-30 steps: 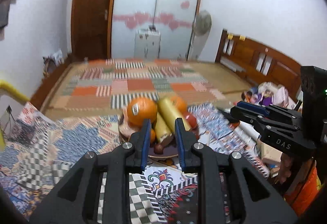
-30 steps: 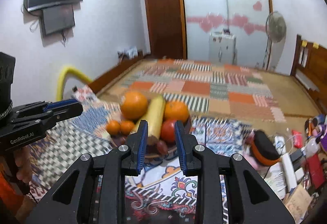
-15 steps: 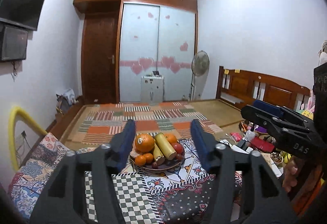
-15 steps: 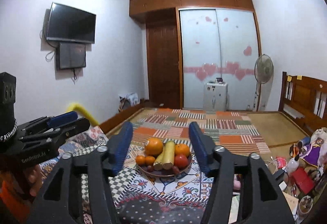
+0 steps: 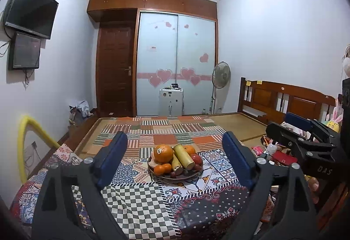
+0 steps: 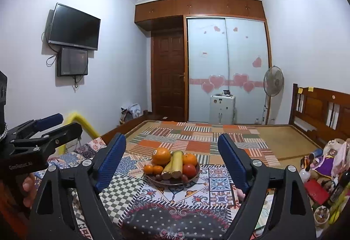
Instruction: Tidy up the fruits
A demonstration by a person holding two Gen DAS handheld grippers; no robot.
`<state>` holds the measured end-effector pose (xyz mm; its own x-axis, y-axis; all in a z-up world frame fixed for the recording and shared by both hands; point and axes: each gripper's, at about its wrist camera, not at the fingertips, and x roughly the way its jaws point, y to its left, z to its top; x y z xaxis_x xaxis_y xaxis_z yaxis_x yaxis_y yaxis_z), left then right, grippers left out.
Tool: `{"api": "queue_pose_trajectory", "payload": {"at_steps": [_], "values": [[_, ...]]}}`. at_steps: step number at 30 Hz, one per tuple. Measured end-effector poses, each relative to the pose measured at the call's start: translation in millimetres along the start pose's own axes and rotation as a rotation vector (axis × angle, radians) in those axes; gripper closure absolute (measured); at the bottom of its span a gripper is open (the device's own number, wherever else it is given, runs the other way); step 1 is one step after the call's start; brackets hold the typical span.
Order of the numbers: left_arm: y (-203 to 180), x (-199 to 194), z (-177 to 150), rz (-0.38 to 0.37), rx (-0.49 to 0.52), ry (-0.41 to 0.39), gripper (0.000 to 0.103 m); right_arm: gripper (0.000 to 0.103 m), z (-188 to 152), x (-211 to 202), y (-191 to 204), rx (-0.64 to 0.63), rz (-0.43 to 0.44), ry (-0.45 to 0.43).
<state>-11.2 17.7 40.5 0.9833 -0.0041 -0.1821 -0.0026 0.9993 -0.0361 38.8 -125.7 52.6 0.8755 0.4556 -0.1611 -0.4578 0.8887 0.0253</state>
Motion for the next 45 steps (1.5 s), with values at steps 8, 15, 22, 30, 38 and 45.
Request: {"api": "queue_pose_trajectory", "payload": {"at_steps": [8, 15, 22, 30, 38, 45], "values": [[-3, -4, -4, 0.007, 0.012, -0.012, 0.008, 0.005, -4, -7, -1, 0.001, -0.029, -0.033], [-4, -5, -6, 0.005, 0.013, -0.019, 0.006, 0.0, -5, -10, 1, 0.005, -0.042, -0.047], [-6, -7, -5, 0.001, 0.02, -0.025, 0.005, 0.0, -4, -11, 0, 0.016, -0.04, -0.048], [-6, -7, -5, -0.005, 0.019, -0.025, 0.002, 0.0, -1, -14, -3, 0.031, -0.035, -0.049], [-7, -6, -5, -0.015, 0.02, -0.02, 0.002, 0.0, 1, -16, -4, 0.037, -0.036, -0.051], [-9, -6, -4, -0.021, 0.019, -0.02, 0.001, 0.0, 2, -18, -3, 0.039, -0.035, -0.06]]}}
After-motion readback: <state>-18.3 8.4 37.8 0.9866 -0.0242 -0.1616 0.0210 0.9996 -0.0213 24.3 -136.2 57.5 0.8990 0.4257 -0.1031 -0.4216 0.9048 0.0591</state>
